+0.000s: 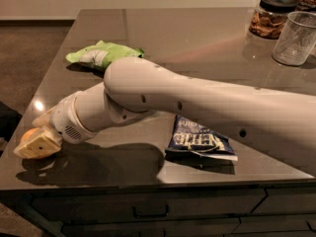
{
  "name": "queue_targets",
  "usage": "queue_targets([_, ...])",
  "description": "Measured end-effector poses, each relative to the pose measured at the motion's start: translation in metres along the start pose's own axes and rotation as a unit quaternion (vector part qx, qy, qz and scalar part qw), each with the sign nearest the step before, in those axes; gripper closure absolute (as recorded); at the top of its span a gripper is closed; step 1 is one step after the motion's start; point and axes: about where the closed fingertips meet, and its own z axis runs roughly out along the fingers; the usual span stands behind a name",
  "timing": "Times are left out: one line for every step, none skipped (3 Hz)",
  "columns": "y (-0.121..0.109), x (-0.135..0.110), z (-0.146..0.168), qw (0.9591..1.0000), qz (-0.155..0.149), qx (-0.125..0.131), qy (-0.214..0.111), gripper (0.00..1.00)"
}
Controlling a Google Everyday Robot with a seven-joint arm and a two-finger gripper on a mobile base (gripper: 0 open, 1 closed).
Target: Pick orange
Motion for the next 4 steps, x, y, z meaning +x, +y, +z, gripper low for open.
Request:
queue_targets([0.002,-0.002,0.0,1.0,-0.003,0.0,0.001,0.79])
queue_targets([0.002,-0.014,0.002,1.0,-0.006,0.002,-0.004,0.99])
queue_targets([-0.002,-0.034,0.002,0.9998,-0.014,0.005,-0.014,1.0])
queue_targets([-0.026,-0.059,0.004,0.9989,-0.022,0.003,-0.041,1.0])
